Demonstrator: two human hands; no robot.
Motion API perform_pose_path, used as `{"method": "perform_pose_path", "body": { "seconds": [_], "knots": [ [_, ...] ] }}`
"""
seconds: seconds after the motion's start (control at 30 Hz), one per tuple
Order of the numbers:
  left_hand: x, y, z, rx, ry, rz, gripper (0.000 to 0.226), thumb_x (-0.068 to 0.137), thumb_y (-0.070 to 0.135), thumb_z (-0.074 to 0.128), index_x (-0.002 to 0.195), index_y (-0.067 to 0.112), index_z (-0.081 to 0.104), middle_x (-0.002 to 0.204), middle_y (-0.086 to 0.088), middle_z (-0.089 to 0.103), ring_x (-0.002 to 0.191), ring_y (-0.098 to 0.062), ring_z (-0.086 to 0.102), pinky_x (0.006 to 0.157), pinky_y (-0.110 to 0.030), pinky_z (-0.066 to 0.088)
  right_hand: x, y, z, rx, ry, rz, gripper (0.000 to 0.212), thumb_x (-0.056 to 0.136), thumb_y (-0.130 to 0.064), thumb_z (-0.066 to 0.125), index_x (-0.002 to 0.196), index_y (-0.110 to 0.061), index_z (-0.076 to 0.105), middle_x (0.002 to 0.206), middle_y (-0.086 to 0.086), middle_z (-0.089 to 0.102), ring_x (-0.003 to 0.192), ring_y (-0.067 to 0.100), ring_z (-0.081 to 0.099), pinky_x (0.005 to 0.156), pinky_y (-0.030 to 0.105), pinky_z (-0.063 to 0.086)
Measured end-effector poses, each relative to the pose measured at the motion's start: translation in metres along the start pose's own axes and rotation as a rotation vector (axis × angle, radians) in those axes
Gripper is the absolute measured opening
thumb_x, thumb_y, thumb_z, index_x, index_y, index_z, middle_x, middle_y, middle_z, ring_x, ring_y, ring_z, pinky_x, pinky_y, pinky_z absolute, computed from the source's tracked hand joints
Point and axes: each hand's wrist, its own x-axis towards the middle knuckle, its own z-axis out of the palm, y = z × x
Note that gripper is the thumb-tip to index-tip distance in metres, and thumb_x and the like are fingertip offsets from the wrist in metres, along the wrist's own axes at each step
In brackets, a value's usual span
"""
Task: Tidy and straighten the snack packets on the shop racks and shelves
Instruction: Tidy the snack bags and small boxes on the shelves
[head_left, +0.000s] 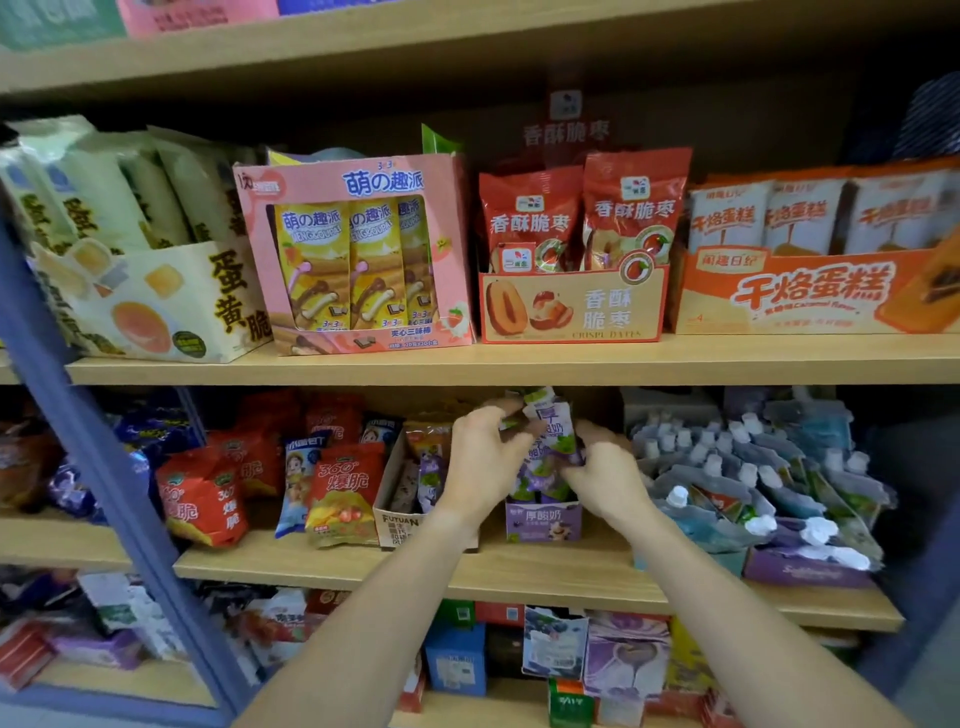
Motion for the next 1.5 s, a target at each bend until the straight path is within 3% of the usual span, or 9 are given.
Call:
{"method": "perform_pose_path", "body": {
  "seconds": [0.23,0.47,0.63,0.73,0.87,1.1,1.3,1.4,1.5],
  "knots": [
    [-0.008,-0.042,0.028,0.212,-0.179,-0.110,0.032,0.091,0.009,0.072,0.121,0.021,0.071,0.119,-0.001,0.072,0.109,-0.018,0.068,0.093,-0.030,0.056,0.007,0.015,0.023,0.008,-0.108,0.157,0.056,0.087,-0.027,0.077,0.136,-0.018,0.053,0.132,0.008,0.065,0.120,0.031,0.062,0.094,0.033,0.051],
    [-0.020,-0.073,0.052,0.386,-0.144,-0.199,0.036,0.086,0.005,0.069,0.118,0.018,0.060,0.099,-0.005,0.071,0.092,-0.028,0.071,0.080,-0.040,0.060,0.005,0.032,0.026,0.158,-0.081,0.259,0.044,0.085,-0.017,0.065,0.128,-0.019,0.053,0.112,0.006,0.068,0.105,0.031,0.065,0.087,0.037,0.055],
    [-0.022,-0.077,0.053,0.344,-0.087,-0.219,0.044,0.085,-0.001,0.067,0.123,0.016,0.053,0.093,-0.002,0.070,0.085,-0.027,0.072,0.073,-0.041,0.060,0.002,0.030,0.035,-0.162,-0.005,0.242,0.060,0.092,-0.017,0.066,0.139,-0.003,0.032,0.112,0.019,0.065,0.106,0.038,0.062,0.075,0.037,0.050],
    [-0.028,-0.070,0.051,0.488,-0.121,-0.176,0.032,0.085,-0.001,0.067,0.117,0.007,0.065,0.092,-0.011,0.073,0.092,-0.030,0.072,0.083,-0.040,0.060,0.004,0.024,0.036,-0.186,-0.044,0.221,0.047,0.088,-0.017,0.069,0.127,-0.005,0.045,0.120,0.018,0.065,0.110,0.037,0.063,0.083,0.039,0.054],
    [-0.036,-0.075,0.054,0.570,-0.073,-0.024,0.041,0.082,0.008,0.073,0.118,0.025,0.065,0.097,-0.006,0.075,0.107,-0.035,0.069,0.098,-0.045,0.055,-0.003,0.020,0.040,-0.220,0.039,0.163,0.046,0.093,-0.028,0.065,0.127,-0.005,0.043,0.115,0.018,0.064,0.106,0.037,0.063,0.080,0.042,0.057],
    [-0.035,-0.073,0.059,0.637,-0.144,-0.233,0.031,0.087,0.022,0.070,0.116,0.032,0.069,0.103,-0.005,0.078,0.127,-0.032,0.060,0.116,-0.050,0.030,-0.006,0.016,0.055,-0.404,0.005,0.204,0.050,0.094,-0.015,0.063,0.138,-0.002,0.042,0.120,0.018,0.064,0.112,0.034,0.061,0.085,0.038,0.054],
    [-0.038,-0.058,0.052,0.719,-0.285,-0.148,0.020,0.096,0.022,0.053,0.109,0.017,0.067,0.100,-0.009,0.075,0.106,-0.032,0.065,0.105,-0.044,0.042,-0.014,0.007,0.048,-0.265,0.060,0.235,0.039,0.094,-0.015,0.066,0.124,-0.003,0.046,0.105,0.014,0.067,0.098,0.033,0.069,0.074,0.035,0.054],
    [-0.054,-0.073,0.038,0.617,-0.153,-0.005,0.025,0.101,0.025,0.050,0.105,0.016,0.072,0.106,-0.004,0.069,0.094,-0.023,0.063,0.087,-0.039,0.052,-0.039,0.000,0.047,-0.199,0.159,0.166,0.024,0.093,-0.021,0.070,0.104,-0.007,0.053,0.095,0.008,0.063,0.090,0.025,0.069,0.064,0.024,0.044],
    [-0.063,-0.091,0.008,0.745,0.037,0.018,0.027,0.100,0.028,0.043,0.100,0.018,0.068,0.098,-0.005,0.063,0.094,-0.023,0.055,0.085,-0.041,0.050,-0.066,-0.022,0.058,-0.117,0.311,-0.051,0.039,0.087,-0.019,0.074,0.117,-0.014,0.049,0.110,0.001,0.055,0.084,0.010,0.060,0.063,0.016,0.043]
  ]
}}
